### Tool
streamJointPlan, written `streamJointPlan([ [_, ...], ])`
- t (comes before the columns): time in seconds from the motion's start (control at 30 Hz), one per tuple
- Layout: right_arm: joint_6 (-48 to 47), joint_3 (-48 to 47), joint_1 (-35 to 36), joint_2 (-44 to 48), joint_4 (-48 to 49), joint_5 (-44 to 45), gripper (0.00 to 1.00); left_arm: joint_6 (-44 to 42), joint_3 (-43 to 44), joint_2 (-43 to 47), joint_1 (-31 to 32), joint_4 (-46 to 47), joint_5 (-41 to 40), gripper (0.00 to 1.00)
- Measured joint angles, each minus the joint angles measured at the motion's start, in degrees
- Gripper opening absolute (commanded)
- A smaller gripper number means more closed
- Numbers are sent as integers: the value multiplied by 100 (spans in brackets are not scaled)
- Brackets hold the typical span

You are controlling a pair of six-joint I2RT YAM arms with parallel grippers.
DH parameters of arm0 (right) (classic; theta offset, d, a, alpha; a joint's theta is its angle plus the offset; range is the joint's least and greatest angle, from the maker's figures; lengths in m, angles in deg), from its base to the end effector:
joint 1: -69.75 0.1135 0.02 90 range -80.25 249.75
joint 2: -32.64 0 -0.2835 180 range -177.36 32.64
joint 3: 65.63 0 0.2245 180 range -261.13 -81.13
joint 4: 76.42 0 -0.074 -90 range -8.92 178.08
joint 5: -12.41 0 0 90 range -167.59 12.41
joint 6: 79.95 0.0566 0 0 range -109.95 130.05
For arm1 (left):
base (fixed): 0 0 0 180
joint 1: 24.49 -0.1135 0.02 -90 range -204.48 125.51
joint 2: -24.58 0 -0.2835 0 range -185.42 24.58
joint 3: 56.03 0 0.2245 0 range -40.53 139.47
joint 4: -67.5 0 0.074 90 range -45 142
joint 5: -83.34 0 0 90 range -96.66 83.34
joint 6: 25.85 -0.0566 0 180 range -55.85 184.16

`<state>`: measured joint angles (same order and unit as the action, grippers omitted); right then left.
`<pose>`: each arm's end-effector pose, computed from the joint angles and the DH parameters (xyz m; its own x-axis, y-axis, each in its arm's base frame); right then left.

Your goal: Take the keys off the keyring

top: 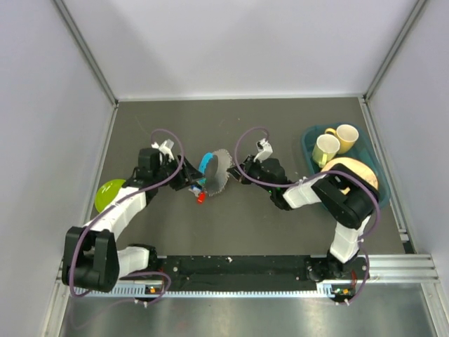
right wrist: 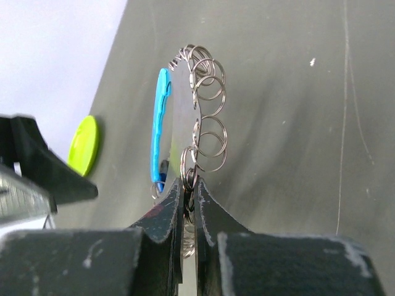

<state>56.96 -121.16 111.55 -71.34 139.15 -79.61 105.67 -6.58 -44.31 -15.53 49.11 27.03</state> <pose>0.2705 0.2446 0.1915 -0.6187 0.4258 -0.6602 -0.3512 0.6018 0.7173 0.2176 -0.0661 0.2290 -0.8264 -0.4281 -0.3659 0.0195 0.6276 -0.7783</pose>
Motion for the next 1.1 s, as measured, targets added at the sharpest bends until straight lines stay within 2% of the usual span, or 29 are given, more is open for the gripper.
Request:
streamJointPlan([
  [0.33, -199, 667, -463, 476, 1062, -1062, 0, -1821, 1307, 44, 0, -1226, -9, 68],
  [0.67, -286, 680, -498, 1178, 1423, -1858, 0, -2483, 1556, -229, 0, -1572, 949, 67],
  [0.73, -284, 680, -498, 1252, 1449, -1952, 0, -2527, 1556, -219, 0, -1569, 1163, 63],
  [0.77, -282, 680, -498, 1287, 1453, -2002, 0, -2549, 1556, -210, 0, -1572, 1263, 61],
  [0.8, -282, 680, -498, 1318, 1453, -2039, 0, -2555, 1556, -197, 0, -1572, 1351, 52],
  [1.0, -260, 680, -525, 1504, 1493, -2181, 0, -2476, 1556, 184, -15, -1556, 1843, 20],
  [1.03, -254, 680, -531, 1519, 1515, -2190, 0, -2446, 1556, 258, -28, -1528, 1917, 0],
  [1.1, -210, 678, -566, 1589, 1591, -2225, 0, -2347, 1552, 363, -33, -1471, 2116, 0],
])
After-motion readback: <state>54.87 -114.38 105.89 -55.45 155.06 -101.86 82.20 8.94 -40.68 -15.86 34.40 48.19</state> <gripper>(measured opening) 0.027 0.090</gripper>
